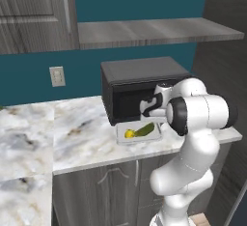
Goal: Take the lemon and cucumber out of the freezer and place them in the tupperware container on the counter. Then put the tupperware containing the vegetables back in the freezer.
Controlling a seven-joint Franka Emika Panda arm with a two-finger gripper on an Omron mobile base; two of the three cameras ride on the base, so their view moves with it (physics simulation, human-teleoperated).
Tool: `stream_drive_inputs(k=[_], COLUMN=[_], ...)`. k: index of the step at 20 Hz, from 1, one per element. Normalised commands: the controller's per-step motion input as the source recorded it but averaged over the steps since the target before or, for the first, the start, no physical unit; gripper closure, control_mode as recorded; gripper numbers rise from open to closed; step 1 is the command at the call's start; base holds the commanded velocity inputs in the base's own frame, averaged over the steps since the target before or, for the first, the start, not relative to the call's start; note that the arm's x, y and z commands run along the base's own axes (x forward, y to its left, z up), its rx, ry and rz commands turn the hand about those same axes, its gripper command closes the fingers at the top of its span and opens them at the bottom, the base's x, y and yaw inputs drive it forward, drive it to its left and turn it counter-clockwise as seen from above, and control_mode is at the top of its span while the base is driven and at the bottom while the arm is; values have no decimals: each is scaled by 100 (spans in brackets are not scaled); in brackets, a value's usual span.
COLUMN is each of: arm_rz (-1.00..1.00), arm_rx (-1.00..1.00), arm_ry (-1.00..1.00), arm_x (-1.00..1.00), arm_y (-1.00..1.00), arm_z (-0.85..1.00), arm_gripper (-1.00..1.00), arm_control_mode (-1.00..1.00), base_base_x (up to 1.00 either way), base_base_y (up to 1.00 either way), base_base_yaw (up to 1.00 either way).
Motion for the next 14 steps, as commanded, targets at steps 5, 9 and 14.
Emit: stream_drive_inputs(k=[5, 9, 14], arm_rz=[-12, -1, 0], arm_rx=[4, 8, 10], arm_ry=[0, 1, 5], arm_x=[-6, -4, -12], arm_y=[0, 0, 1], arm_z=[51, 57, 31], arm_gripper=[100, 100, 100], arm_control_mode=[-100, -100, -100], base_base_x=[0, 0, 0], base_base_y=[0, 0, 0], base_base_yaw=[0, 0, 0])
